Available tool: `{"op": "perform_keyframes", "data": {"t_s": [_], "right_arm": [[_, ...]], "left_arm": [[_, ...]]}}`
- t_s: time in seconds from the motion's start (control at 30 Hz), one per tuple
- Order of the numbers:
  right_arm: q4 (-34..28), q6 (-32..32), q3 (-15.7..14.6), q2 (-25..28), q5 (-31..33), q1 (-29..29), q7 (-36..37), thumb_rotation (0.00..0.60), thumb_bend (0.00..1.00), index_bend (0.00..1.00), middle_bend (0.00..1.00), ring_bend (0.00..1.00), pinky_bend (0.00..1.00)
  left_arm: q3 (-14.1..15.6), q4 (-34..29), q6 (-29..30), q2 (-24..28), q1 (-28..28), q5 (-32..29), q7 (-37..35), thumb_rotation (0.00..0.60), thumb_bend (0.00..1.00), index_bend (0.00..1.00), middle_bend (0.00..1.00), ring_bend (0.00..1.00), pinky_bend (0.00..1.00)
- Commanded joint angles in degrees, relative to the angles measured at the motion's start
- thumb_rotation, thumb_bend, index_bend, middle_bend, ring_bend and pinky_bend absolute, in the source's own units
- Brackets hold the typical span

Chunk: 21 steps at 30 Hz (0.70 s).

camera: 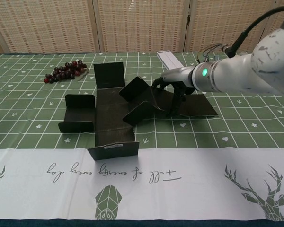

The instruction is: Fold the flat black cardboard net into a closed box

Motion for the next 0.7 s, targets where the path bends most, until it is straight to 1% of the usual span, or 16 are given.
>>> {"op": "perform_keyframes", "data": {"t_s": [0.03,0.13,0.2,0.3,0.4,0.5,0.7], "right_arm": [[-1.16,1.27,0.13,-0.25,-3.67,-1.23,1.93,0.600,0.38,0.18,0.26,0.77,1.00],[-1.62,2.70,0.02,-0.66,-6.84,-2.17,3.09,0.600,0.38,0.18,0.26,0.77,1.00],[-1.88,3.18,0.11,-0.77,-8.39,-2.76,3.99,0.600,0.38,0.18,0.26,0.78,1.00],[-2.06,3.99,0.21,-0.95,-10.78,-3.51,5.03,0.600,0.38,0.18,0.26,0.78,1.00],[-2.33,4.92,0.24,-1.13,-13.60,-4.42,6.13,0.600,0.38,0.19,0.27,0.78,1.00],[-2.25,5.62,0.32,-1.39,-16.10,-5.27,7.17,0.600,0.39,0.19,0.28,0.78,1.00],[-1.95,6.05,0.48,-1.92,-19.13,-6.33,8.38,0.600,0.39,0.20,0.28,0.78,1.00]], "left_arm": [[-2.55,5.58,-3.57,-4.87,-4.69,-0.58,-0.48,0.600,0.12,0.27,0.19,0.49,0.51],[-3.25,8.63,-7.21,-7.70,-7.77,-1.95,0.64,0.600,0.12,0.22,0.18,0.51,0.52],[-3.71,10.12,-9.46,-9.51,-9.55,-3.42,2.36,0.600,0.12,0.14,0.15,0.50,0.52],[-4.45,12.36,-10.54,-12.12,-11.43,-4.47,3.46,0.600,0.12,0.08,0.12,0.48,0.52],[-4.68,14.18,-11.40,-14.42,-12.92,-5.34,4.46,0.600,0.12,0.05,0.11,0.46,0.51],[-4.18,15.73,-12.01,-16.22,-14.01,-5.54,5.12,0.600,0.12,0.03,0.10,0.45,0.49],[-3.25,19.02,-13.18,-19.13,-15.03,-7.17,7.63,0.600,0.12,0.00,0.08,0.44,0.46]]}}
